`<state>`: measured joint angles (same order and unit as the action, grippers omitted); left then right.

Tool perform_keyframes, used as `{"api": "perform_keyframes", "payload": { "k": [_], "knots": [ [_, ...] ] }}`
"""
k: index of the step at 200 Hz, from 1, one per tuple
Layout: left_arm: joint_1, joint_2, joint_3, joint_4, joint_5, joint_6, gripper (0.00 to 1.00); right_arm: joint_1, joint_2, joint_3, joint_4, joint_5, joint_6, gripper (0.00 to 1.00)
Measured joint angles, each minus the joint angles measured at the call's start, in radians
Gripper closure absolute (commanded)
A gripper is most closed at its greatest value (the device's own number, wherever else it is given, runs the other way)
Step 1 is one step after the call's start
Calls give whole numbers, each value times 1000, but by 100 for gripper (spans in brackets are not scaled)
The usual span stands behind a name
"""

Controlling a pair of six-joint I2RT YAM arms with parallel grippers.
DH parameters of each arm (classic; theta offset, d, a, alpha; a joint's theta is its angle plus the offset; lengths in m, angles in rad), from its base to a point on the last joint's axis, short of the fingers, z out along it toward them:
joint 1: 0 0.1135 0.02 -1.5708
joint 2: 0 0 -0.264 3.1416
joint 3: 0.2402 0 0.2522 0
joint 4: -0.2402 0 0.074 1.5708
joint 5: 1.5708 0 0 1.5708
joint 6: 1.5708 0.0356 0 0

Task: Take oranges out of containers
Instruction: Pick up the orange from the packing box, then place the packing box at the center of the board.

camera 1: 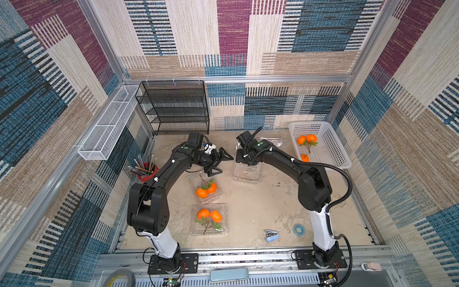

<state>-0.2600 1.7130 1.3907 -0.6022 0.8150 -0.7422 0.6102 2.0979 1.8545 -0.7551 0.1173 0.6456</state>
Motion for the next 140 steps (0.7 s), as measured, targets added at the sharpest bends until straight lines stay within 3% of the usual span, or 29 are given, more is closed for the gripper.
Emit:
{"api": "perform_keyframes", "payload": {
  "k": [46, 95, 140],
  "knots": [
    [-53, 7, 27, 39, -32, -59, 1, -137, -153, -58, 4, -43, -15, 41],
    [-156, 130, 247, 84, -53, -123, 1, -360, -315, -171, 26, -105, -46, 41],
    [-237, 243, 395, 90, -58, -161, 1, -554, -333, -269, 62, -188, -76, 41]
  ]
}}
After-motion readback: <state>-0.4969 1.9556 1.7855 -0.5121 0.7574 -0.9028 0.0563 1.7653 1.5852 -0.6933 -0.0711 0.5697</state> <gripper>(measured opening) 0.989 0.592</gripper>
